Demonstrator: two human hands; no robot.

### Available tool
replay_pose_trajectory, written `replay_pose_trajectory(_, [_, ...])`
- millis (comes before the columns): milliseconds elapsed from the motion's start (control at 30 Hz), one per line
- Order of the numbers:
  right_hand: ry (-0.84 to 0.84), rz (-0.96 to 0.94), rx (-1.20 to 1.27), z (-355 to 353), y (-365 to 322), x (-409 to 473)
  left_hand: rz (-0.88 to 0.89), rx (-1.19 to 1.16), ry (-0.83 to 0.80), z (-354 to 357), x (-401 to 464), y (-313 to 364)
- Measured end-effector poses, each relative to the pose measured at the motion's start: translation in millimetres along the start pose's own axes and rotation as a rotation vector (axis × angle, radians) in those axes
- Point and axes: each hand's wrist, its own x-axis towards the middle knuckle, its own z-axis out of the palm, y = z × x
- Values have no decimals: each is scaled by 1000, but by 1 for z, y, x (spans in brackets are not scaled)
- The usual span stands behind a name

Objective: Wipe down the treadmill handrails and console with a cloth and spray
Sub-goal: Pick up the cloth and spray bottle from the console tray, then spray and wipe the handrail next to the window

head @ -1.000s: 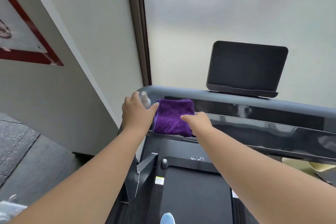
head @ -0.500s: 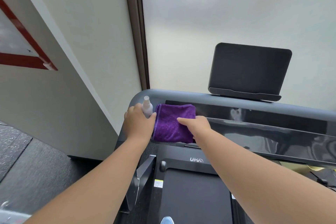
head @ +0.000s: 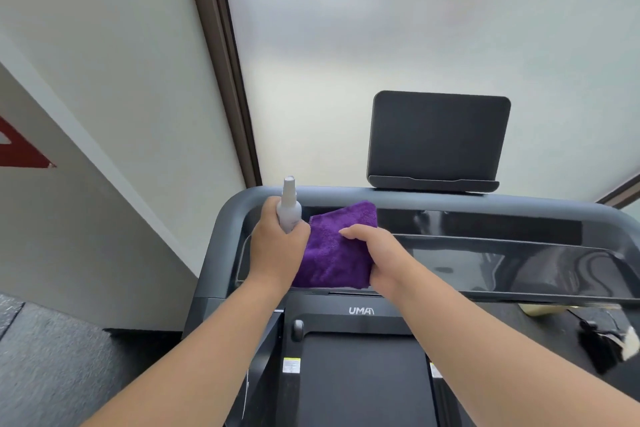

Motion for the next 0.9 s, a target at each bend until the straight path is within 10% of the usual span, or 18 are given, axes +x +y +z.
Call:
replay_pose_trajectory(233, [140,-59,111,-77,-2,-19,39,-80,-301,58,-12,34])
replay_pose_trajectory(900, [373,-212,397,-356,-47,-117,318,111,-518,300,-92,161])
